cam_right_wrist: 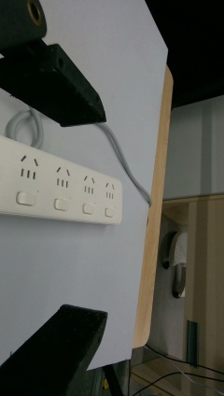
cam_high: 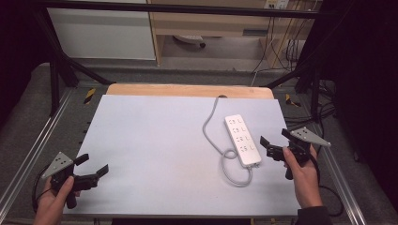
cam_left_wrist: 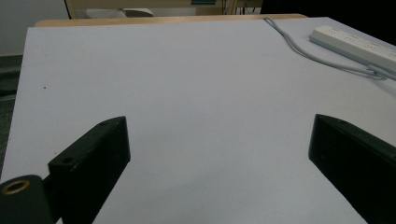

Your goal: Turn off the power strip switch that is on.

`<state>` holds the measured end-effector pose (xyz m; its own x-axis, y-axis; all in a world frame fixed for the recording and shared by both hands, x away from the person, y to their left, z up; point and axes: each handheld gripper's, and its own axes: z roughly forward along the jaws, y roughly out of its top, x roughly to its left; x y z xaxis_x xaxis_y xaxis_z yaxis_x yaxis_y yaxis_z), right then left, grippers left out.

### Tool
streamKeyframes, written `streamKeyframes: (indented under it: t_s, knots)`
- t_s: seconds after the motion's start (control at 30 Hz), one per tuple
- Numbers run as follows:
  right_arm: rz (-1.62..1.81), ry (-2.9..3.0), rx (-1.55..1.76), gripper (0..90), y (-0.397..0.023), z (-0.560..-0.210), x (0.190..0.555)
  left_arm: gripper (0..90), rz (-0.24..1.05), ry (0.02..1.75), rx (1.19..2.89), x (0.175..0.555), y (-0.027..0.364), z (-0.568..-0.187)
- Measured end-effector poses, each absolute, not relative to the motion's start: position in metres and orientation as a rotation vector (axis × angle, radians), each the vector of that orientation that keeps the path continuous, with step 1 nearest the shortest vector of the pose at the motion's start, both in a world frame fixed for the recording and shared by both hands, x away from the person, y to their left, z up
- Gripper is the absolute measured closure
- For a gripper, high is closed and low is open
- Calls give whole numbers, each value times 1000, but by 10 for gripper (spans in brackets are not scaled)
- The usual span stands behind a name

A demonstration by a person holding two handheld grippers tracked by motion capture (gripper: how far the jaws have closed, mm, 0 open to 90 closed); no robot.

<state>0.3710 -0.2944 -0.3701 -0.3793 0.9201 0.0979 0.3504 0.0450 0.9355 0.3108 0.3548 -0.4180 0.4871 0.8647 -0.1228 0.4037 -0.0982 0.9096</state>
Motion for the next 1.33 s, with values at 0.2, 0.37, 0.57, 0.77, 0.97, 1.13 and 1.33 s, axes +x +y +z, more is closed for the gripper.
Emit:
streamKeyframes:
  t_s: [0.2,0.37,0.57,0.77,0.97,1.13,1.33]
  knots:
    - [1329,1771,1288,63,-299,-376,365,54,560,1090,1705,311,355,-418]
    - [1321,1772,1293,63,-303,-382,359,54,561,1089,1706,311,354,-418]
    - [1318,1771,1302,63,-307,-389,352,54,559,1086,1707,310,354,-418]
    - [1301,1787,1298,63,-309,-399,346,54,562,1085,1710,310,354,-418]
    - [1277,1807,1301,63,-309,-412,342,54,562,1085,1709,310,354,-418]
    - [1253,1834,1320,61,-308,-426,341,54,561,1086,1711,310,353,-418]
    - [1196,1926,1352,51,-300,-448,340,54,559,1083,1711,310,353,-418]
